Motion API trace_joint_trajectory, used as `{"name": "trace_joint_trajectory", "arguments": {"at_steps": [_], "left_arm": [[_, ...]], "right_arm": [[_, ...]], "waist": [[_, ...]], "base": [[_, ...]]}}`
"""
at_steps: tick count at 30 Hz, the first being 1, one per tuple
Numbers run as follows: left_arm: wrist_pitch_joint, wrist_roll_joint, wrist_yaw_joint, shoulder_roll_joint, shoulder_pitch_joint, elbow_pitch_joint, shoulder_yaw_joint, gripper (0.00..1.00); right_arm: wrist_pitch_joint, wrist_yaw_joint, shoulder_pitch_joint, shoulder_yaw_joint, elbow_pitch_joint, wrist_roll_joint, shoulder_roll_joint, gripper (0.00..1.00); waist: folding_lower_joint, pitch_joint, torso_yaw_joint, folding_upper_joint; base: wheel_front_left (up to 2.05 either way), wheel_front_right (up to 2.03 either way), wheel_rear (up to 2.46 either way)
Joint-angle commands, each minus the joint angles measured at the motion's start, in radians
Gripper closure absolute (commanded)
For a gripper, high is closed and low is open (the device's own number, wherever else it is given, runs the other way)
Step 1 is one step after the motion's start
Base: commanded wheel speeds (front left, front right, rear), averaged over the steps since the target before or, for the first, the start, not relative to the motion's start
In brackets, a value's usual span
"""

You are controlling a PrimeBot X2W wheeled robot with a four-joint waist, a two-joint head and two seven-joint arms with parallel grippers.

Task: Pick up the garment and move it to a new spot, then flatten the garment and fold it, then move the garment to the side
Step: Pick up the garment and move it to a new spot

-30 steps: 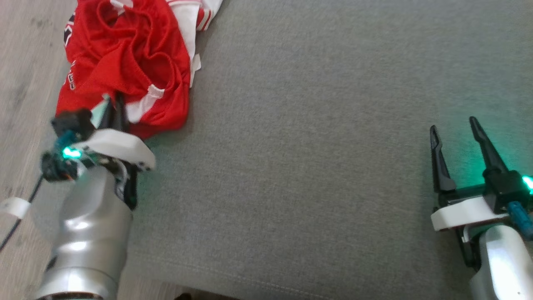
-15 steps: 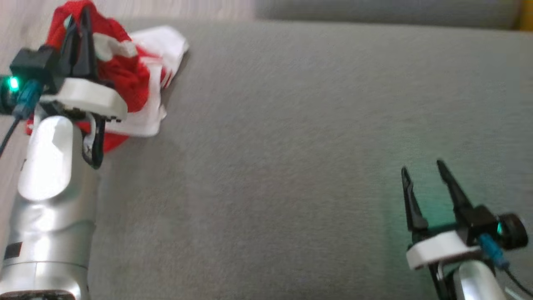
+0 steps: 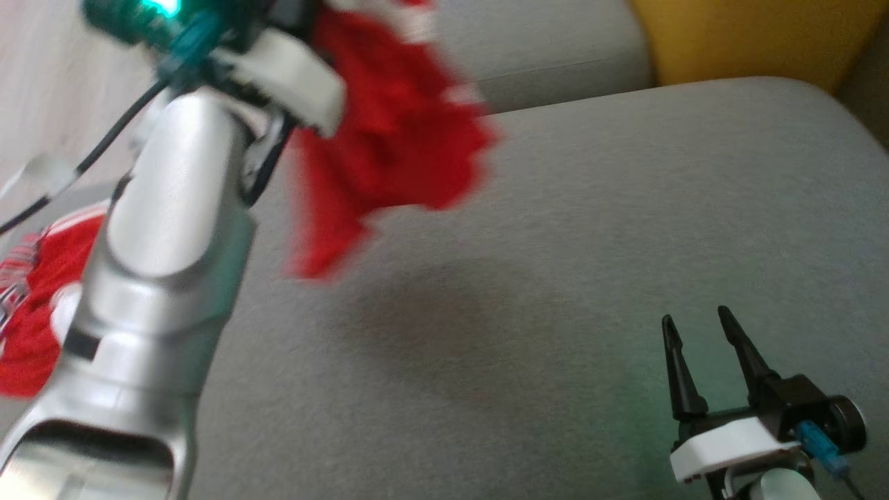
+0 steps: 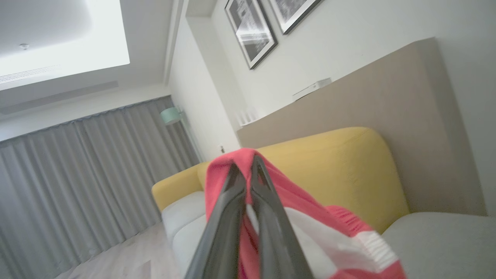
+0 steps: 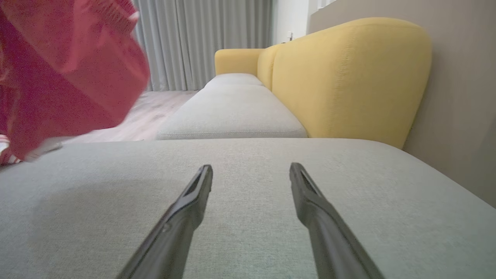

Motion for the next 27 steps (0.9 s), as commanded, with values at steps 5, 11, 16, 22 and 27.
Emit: {"name": "trace_joint_trajectory", "arguments": {"at_steps": [5,11,16,22,27], "left_arm": [[0.004,-0.06,-0.005,-0.02,-0.138,0.026,-0.032,1.0],[-0.017,-0.154,-0.005,-0.036,-0.115,0.175,-0.123,1.0],[-0.108,-0.183,-0.006,-0.01,0.044,0.364,-0.218,1.0],[-0.306,-0.235,0.006,-0.022,0.231,0.545,-0.202,0.0],[-0.332,-0.244,0.08,-0.028,0.37,0.452,-0.134,0.0]], "right_arm": [[-0.006,0.007,-0.021,0.033,-0.035,0.021,-0.003,0.0],[-0.006,0.007,-0.03,0.06,-0.049,0.037,-0.003,0.0],[-0.006,0.007,-0.044,0.084,-0.049,0.041,-0.003,0.0],[-0.006,0.007,-0.039,0.078,-0.031,0.045,-0.003,0.0],[-0.006,0.007,-0.009,0.061,-0.012,0.068,-0.003,0.0]], "waist": [[0.0002,-0.033,-0.097,-0.0001],[0.0002,-0.006,-0.131,-0.0001],[0.0002,0.042,-0.132,-0.0001],[0.0002,0.036,-0.087,-0.0001],[0.0002,0.0,-0.015,-0.0001]], "base": [[0.0,0.0,0.0],[0.0,0.0,0.0],[0.0,0.0,0.0],[0.0,0.0,0.0],[0.0,0.0,0.0]]}}
